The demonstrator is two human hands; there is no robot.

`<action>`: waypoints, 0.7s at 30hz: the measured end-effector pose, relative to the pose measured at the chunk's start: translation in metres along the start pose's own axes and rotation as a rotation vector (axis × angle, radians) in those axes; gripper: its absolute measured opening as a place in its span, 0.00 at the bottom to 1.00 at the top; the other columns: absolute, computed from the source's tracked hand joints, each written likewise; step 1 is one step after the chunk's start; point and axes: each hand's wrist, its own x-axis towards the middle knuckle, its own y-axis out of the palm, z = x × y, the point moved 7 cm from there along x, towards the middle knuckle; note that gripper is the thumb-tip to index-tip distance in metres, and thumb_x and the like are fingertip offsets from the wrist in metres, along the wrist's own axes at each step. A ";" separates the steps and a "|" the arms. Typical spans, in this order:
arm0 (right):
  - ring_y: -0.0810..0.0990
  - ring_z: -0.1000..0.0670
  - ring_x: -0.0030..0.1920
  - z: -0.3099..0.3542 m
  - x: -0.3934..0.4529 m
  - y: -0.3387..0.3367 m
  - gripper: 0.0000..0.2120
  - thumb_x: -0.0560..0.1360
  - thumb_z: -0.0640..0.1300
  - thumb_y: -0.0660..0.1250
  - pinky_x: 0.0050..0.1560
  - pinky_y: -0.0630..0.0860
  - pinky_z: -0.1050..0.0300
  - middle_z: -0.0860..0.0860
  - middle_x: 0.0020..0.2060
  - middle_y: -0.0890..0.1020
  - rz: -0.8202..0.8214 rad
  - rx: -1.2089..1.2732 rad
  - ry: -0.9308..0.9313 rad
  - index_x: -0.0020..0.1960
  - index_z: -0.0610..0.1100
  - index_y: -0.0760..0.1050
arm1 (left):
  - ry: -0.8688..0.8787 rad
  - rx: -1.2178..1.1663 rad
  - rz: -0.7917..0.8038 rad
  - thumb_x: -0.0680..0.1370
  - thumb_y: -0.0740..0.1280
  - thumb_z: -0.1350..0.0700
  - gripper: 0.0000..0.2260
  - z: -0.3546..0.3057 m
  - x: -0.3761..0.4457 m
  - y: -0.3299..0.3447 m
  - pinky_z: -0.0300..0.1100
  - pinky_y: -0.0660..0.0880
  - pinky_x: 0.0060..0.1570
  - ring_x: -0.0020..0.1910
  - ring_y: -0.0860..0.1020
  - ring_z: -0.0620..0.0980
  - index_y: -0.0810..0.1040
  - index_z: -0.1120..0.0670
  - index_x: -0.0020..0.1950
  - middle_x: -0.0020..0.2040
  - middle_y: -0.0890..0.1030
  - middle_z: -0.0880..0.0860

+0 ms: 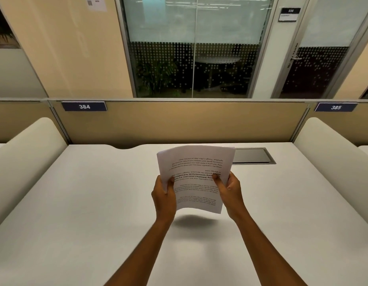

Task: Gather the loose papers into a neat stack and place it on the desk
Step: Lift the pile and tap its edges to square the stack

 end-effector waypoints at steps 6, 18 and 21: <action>0.84 0.50 0.48 -0.022 -0.011 0.001 0.10 0.77 0.47 0.67 0.40 0.82 0.59 0.54 0.50 0.84 0.018 0.007 0.046 0.58 0.55 0.74 | -0.044 0.012 -0.035 0.82 0.63 0.57 0.06 0.018 -0.010 -0.006 0.29 0.78 0.31 0.44 0.81 0.47 0.69 0.45 0.51 0.47 0.79 0.44; 0.82 0.49 0.54 -0.047 -0.020 0.004 0.16 0.78 0.48 0.65 0.42 0.82 0.59 0.53 0.55 0.81 0.029 -0.018 0.118 0.65 0.53 0.71 | -0.057 -0.007 0.039 0.82 0.62 0.58 0.12 0.031 -0.016 -0.005 0.32 0.79 0.34 0.48 0.81 0.47 0.71 0.39 0.54 0.49 0.79 0.44; 0.82 0.49 0.53 -0.043 -0.017 0.003 0.17 0.78 0.48 0.65 0.46 0.83 0.54 0.53 0.55 0.81 0.021 -0.007 0.101 0.66 0.52 0.70 | -0.039 -0.012 0.027 0.82 0.62 0.59 0.13 0.029 -0.014 -0.006 0.30 0.79 0.33 0.47 0.81 0.47 0.72 0.38 0.52 0.49 0.79 0.44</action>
